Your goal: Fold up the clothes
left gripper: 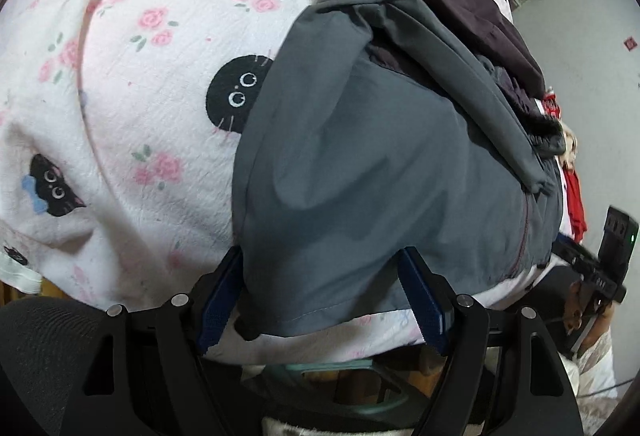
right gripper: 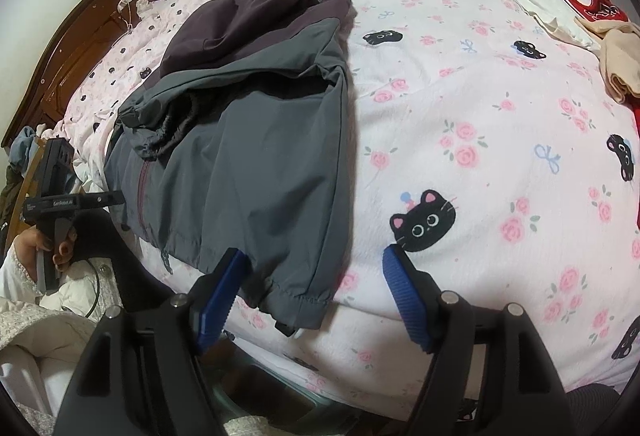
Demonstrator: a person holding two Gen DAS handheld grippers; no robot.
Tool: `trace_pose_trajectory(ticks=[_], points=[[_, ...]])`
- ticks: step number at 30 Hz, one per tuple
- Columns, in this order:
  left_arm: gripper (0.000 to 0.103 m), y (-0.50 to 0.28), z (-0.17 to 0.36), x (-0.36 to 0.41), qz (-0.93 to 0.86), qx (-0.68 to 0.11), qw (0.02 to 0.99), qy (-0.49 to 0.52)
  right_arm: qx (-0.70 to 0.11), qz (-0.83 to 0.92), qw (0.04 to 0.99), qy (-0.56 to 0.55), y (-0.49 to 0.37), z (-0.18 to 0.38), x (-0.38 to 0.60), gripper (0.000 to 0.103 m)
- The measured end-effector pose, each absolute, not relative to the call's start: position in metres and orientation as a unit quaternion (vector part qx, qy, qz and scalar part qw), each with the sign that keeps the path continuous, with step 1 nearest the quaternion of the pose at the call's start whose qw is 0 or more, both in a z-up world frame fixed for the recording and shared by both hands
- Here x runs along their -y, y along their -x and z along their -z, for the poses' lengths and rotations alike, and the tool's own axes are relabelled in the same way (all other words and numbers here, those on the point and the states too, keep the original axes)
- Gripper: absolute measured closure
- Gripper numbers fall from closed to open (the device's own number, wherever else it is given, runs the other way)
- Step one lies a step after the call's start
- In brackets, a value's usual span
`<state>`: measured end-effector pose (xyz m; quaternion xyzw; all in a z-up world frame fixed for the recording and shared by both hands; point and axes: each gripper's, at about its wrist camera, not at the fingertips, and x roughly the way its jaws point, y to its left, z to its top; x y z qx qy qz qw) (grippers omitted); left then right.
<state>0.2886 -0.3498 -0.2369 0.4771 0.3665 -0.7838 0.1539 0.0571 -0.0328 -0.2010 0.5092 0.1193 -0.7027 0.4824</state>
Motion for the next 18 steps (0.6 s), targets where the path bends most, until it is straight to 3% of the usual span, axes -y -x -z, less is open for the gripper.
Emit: trace_pose_trajectory(ticks=[8,9,11,13,18], points=[[0.033,-0.294,0.233,0.344,0.801,-0.373,0.142,-0.447,-0.102,0.698,0.489,-0.512,-0.058,0.204,0.03,0.025],[0.037,-0.295,0.231,0.342,0.804,-0.371,0.14,-0.443,-0.1,0.698,0.49,-0.513,-0.059,0.204,0.03,0.024],[0.058,-0.297,0.23,0.342,0.803,-0.373,0.143,-0.443,-0.097,0.698,0.49,-0.513,-0.059,0.204,0.032,0.023],[0.071,-0.299,0.229,0.343,0.801,-0.375,0.145,-0.444,-0.093,0.697,0.492,-0.514,-0.059,0.205,0.032,0.023],[0.074,-0.303,0.227,0.343,0.796,-0.381,0.152,-0.445,-0.075,0.693,0.497,-0.517,-0.056,0.209,0.029,0.023]])
